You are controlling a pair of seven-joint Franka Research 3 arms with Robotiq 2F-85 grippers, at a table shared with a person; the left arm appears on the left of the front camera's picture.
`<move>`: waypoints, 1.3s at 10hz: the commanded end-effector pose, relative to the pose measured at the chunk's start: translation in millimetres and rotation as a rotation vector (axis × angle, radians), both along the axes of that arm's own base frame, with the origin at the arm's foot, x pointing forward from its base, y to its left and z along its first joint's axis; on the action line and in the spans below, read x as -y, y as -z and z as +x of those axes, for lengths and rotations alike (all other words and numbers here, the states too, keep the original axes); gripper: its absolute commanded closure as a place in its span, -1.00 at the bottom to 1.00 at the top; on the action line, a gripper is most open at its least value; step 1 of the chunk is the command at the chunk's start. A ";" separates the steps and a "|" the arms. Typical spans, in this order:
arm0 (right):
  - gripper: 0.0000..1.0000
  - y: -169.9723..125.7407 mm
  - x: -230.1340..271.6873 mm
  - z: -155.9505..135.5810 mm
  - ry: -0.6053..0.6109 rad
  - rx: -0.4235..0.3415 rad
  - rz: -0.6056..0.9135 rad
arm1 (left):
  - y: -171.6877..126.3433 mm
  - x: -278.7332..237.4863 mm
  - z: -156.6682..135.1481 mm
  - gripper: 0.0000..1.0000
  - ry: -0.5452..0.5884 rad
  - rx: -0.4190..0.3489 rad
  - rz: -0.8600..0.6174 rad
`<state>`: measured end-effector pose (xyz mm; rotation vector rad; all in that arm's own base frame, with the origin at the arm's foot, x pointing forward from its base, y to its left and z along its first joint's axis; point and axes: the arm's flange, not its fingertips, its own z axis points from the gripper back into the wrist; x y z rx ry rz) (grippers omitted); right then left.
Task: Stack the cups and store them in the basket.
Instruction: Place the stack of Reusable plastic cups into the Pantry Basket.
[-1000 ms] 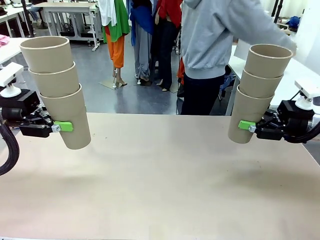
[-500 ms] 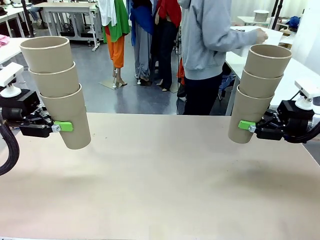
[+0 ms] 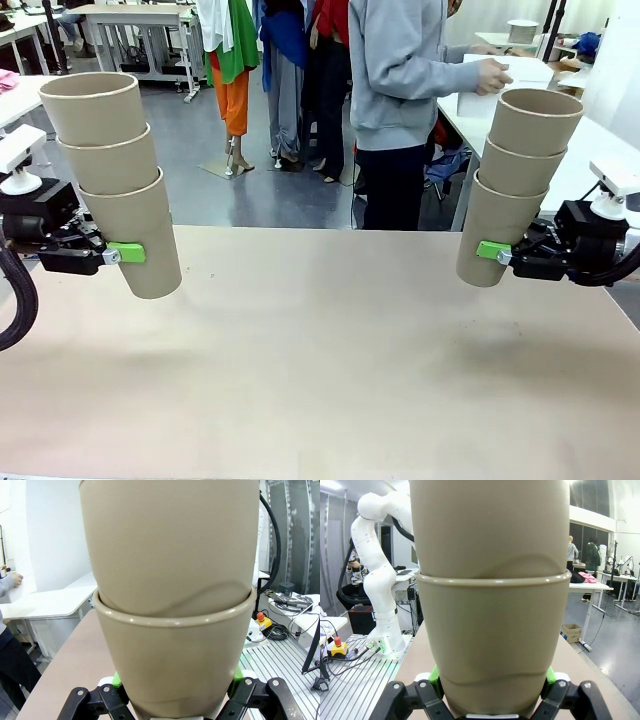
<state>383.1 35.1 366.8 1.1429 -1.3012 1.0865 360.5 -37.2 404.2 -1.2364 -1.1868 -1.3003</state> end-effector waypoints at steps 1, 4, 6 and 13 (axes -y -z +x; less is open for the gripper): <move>-0.66 -3.5 -0.3 0.0 0.001 0.011 0.001 | -5.4 -1.6 -1.6 -0.70 -0.003 0.000 -0.009; -0.66 -3.5 -0.3 0.0 0.001 0.011 0.001 | -5.4 -1.6 -1.6 -0.70 -0.003 0.000 -0.009; -0.66 -3.5 -0.3 0.0 0.001 0.011 0.001 | -5.4 -1.6 -1.6 -0.70 -0.003 0.000 -0.009; -0.66 -3.5 -0.3 0.0 0.001 0.011 0.001 | -5.4 -1.6 -1.6 -0.70 -0.003 0.000 -0.009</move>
